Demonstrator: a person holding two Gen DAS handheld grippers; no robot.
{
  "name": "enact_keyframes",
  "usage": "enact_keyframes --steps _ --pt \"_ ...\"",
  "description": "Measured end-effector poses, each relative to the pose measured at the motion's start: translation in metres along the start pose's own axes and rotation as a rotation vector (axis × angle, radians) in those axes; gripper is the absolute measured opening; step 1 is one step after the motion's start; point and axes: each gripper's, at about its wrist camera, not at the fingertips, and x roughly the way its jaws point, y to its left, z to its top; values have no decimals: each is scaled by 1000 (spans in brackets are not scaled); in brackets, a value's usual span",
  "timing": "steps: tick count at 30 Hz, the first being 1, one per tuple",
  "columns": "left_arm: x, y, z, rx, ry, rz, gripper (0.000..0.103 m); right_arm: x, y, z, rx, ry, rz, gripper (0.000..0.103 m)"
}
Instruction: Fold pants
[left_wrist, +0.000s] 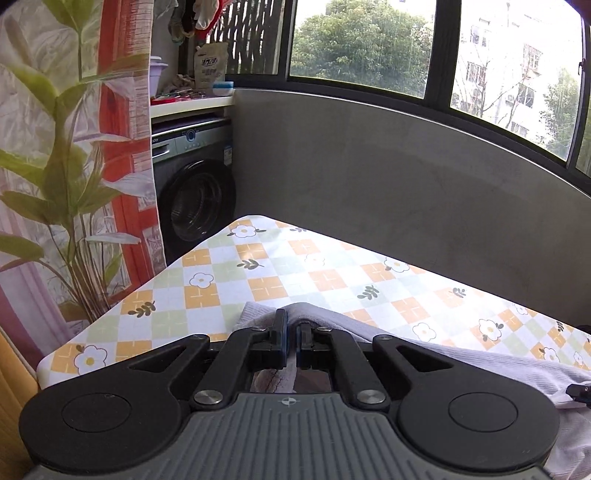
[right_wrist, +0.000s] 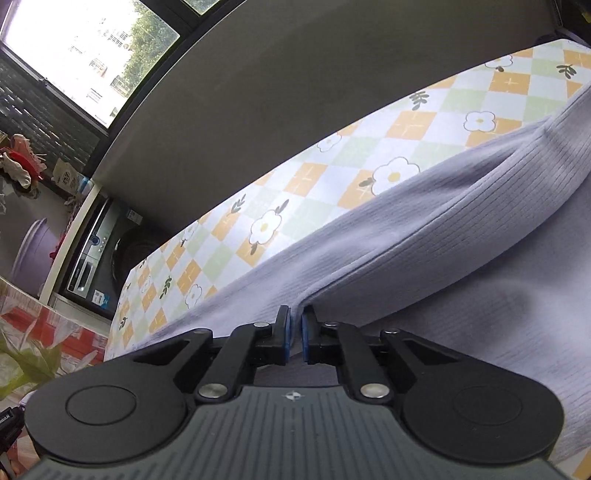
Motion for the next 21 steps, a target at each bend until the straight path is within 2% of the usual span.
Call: enact_keyframes --steps 3,7,9,10,12,13,16,21 --pt "35 -6 15 32 9 -38 5 20 10 18 -42 -11 -29 6" --pt "96 -17 35 32 32 -43 5 55 15 36 -83 -31 -101 6" --pt "130 -21 40 16 67 -51 12 71 13 40 -63 -44 -144 6" --pt "145 -22 42 -1 94 -54 18 77 11 40 -54 -43 -165 9" --pt "174 -19 43 -58 162 -51 57 82 10 37 -45 -38 -192 14" --pt "180 -16 43 -83 178 -52 60 81 11 36 -49 -40 -191 16" --pt "185 3 42 -177 213 -68 61 67 17 27 -106 -44 -178 29" --pt "165 53 18 -364 289 -91 60 40 28 6 -227 3 -159 29"
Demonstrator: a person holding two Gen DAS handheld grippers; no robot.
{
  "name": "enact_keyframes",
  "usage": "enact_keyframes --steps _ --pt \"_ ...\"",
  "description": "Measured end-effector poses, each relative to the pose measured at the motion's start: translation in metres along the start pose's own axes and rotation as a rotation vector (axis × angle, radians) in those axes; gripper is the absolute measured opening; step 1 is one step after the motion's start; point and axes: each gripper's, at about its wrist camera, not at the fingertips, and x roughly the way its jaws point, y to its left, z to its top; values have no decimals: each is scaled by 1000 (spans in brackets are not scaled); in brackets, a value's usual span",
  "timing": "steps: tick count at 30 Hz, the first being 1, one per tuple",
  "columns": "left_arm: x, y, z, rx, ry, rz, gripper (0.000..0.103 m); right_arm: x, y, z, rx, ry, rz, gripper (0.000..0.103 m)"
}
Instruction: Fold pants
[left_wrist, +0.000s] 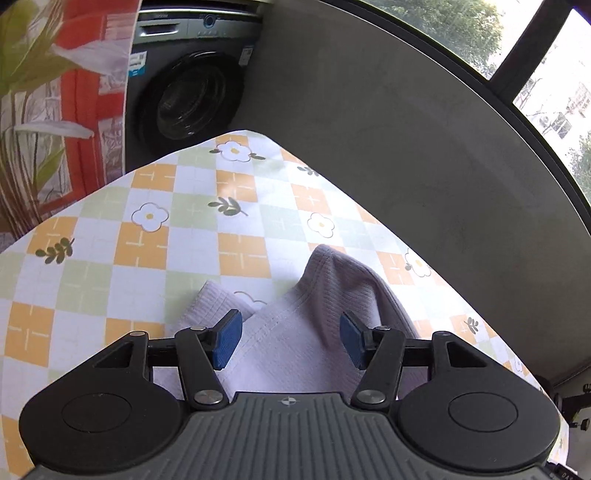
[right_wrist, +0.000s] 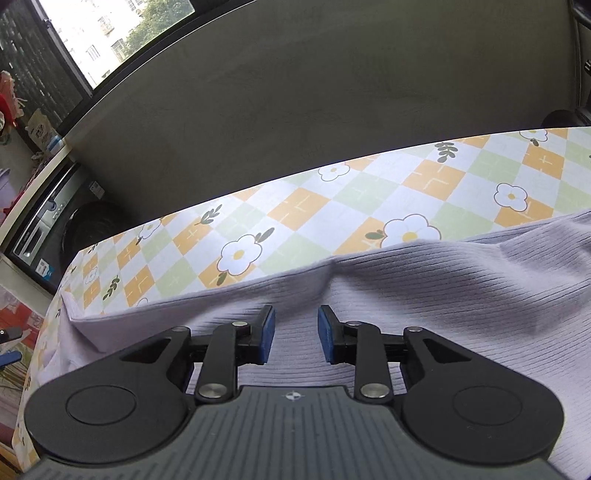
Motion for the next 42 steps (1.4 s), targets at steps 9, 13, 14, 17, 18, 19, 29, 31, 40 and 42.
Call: enact_keyframes --steps 9,13,14,17,18,19,29,31,40,42 --pt "6 64 -48 -339 151 -28 52 -34 8 -47 -77 84 0 29" --pt "17 70 -50 -435 132 -41 52 -39 7 -58 -87 114 -10 29" --pt "21 68 -49 -441 128 -46 52 -42 6 -61 -87 116 -12 29" --pt "28 61 -45 -423 102 -45 52 -50 5 -67 -103 120 -23 29" --pt "30 59 -44 -419 96 -43 50 -52 5 -69 -117 121 -28 29" --pt "32 57 -42 -413 89 -36 45 -55 6 -72 -136 125 -31 29" --pt "-14 29 -38 -243 -52 3 8 -74 30 -101 -377 161 9 32" --pt "-25 26 -37 -231 -71 2 8 -76 37 -103 -411 159 19 32" --pt "-45 23 -35 -223 -116 6 8 -72 45 -122 -566 207 -3 34" --pt "-44 24 -37 -220 -116 15 8 -66 42 -124 -580 202 -38 40"
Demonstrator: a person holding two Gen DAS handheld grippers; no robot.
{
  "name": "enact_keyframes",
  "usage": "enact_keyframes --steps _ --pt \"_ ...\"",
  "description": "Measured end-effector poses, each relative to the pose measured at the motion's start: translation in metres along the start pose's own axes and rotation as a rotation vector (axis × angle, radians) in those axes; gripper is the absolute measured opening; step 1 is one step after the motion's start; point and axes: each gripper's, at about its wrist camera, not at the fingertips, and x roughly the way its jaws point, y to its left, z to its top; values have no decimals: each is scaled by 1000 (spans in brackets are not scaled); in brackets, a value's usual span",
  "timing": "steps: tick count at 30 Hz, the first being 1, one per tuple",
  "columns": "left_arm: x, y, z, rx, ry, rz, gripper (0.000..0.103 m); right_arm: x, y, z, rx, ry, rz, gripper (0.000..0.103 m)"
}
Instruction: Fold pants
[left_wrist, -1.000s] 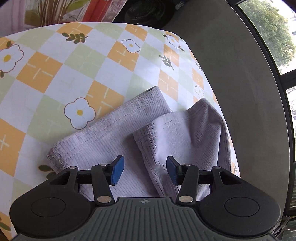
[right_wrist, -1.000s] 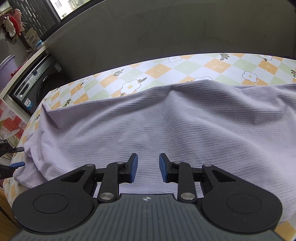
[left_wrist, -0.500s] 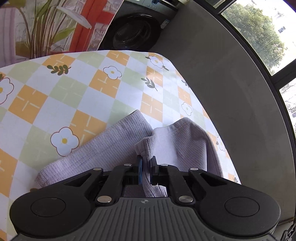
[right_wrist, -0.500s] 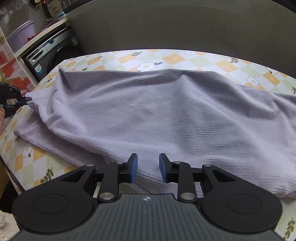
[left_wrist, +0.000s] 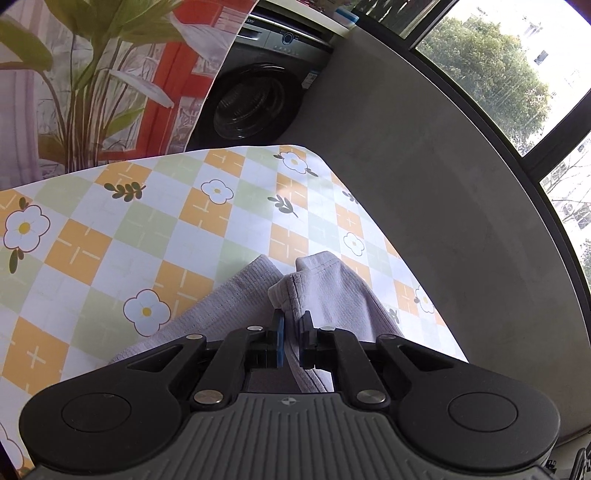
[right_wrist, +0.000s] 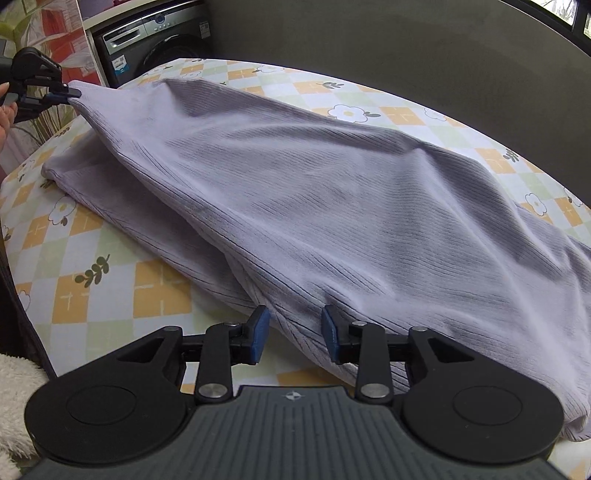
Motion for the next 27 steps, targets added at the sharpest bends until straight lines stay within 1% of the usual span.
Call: enact_keyframes --steps 1,3,6,7,8,10,11,14,15,17,19,22,24,27 --pt "1 1 -1 -1 0 1 8 4 0 0 -7 9 -1 44" --pt "-1 1 -1 0 2 3 8 8 1 0 -35 28 -2 45" --pt "-1 -1 1 4 -3 -2 8 10 4 0 -83 41 -12 44" --pt "-2 -2 2 6 -6 -4 8 8 3 1 -93 36 -16 29" --pt "-2 -2 2 4 -9 -6 8 5 -1 2 -80 26 -7 10" --pt "-4 -4 3 -5 -13 -15 8 -10 -16 9 0 -19 22 9" --pt "-7 -5 4 -11 -21 -23 8 -20 -25 14 37 -56 28 9" --pt "-23 -10 9 -16 -66 -59 8 -46 -41 27 102 -141 54 9" --pt "-29 -11 10 -13 -82 -73 8 -51 -43 30 106 -148 64 9" --pt "-40 -7 9 -23 -102 -82 8 -54 -43 33 86 -135 87 9" --pt "-43 5 4 -42 -91 -59 8 -47 -39 30 60 -89 107 9" --pt "-30 32 -14 -81 -13 9 8 -26 -30 17 40 -11 107 9" --pt "-19 52 -26 -135 36 55 8 -14 -28 9 44 25 109 9" --pt "-10 70 -41 -194 81 89 8 -13 -28 7 53 32 102 9"
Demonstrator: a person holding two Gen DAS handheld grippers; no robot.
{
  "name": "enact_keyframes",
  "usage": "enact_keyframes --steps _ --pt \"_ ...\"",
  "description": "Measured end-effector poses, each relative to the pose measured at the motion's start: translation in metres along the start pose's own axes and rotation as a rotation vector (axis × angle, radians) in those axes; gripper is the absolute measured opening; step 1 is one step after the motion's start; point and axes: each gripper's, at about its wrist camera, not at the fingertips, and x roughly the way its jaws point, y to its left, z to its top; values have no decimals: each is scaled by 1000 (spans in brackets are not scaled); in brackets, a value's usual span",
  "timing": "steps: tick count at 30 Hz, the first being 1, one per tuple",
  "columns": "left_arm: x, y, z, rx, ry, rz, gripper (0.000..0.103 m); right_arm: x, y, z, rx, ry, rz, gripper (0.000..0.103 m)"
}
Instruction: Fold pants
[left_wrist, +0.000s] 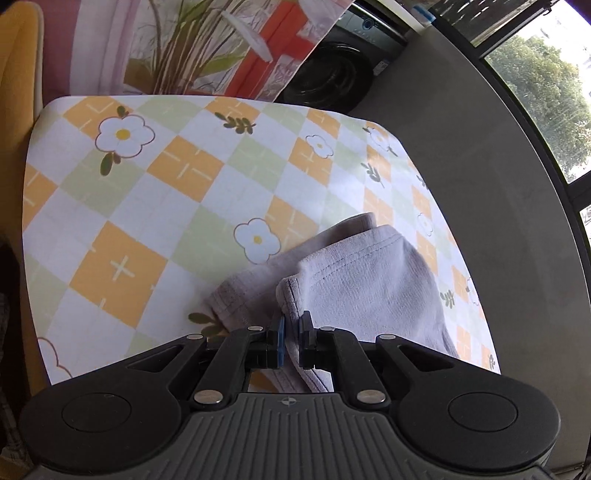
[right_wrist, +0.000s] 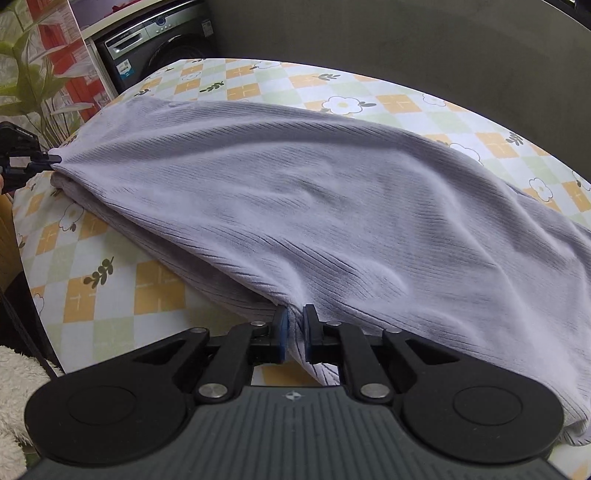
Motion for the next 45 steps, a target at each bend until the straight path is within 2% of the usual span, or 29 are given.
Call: enact_keyframes --steps 3,7,9,11,13,16,19,20,21,24,29,32,35,42,45 --pt "-12 -8 2 20 -35 -30 8 -9 -7 6 22 -21 5 9" --pt "-52 -27 8 91 -147 -107 8 -18 -12 12 25 -33 20 9" --pt "-56 -25 4 93 -159 -92 8 -16 -11 10 18 -18 32 9" --pt "-41 -14 -2 87 -123 -34 8 -9 -7 5 5 5 33 9" --pt "-19 5 -7 38 -60 15 8 0 -4 0 2 31 31 9" --pt "1 23 -14 -3 5 50 10 4 -4 -3 11 49 30 9" --pt "-1 22 -9 20 -5 78 32 1 -5 0 14 55 30 13" --pt "-3 23 -6 12 -6 96 45 -2 -6 3 23 47 35 16" --pt "-6 23 -3 4 -14 109 50 -4 -8 5 34 36 38 17" --pt "-19 20 9 4 -56 99 49 -13 -14 19 89 -27 54 20" --pt "-20 -10 43 87 -95 -7 48 -9 -20 52 148 -105 47 23" --pt "2 -21 67 74 -29 -89 47 4 -20 74 185 -134 34 23" --pt "38 -26 85 24 64 -141 37 21 -17 89 199 -137 22 24" --pt "93 -29 98 -34 194 -115 34 57 -6 97 207 -90 10 24" --pt "105 -28 99 -64 208 -123 34 64 -6 94 223 -69 3 24"
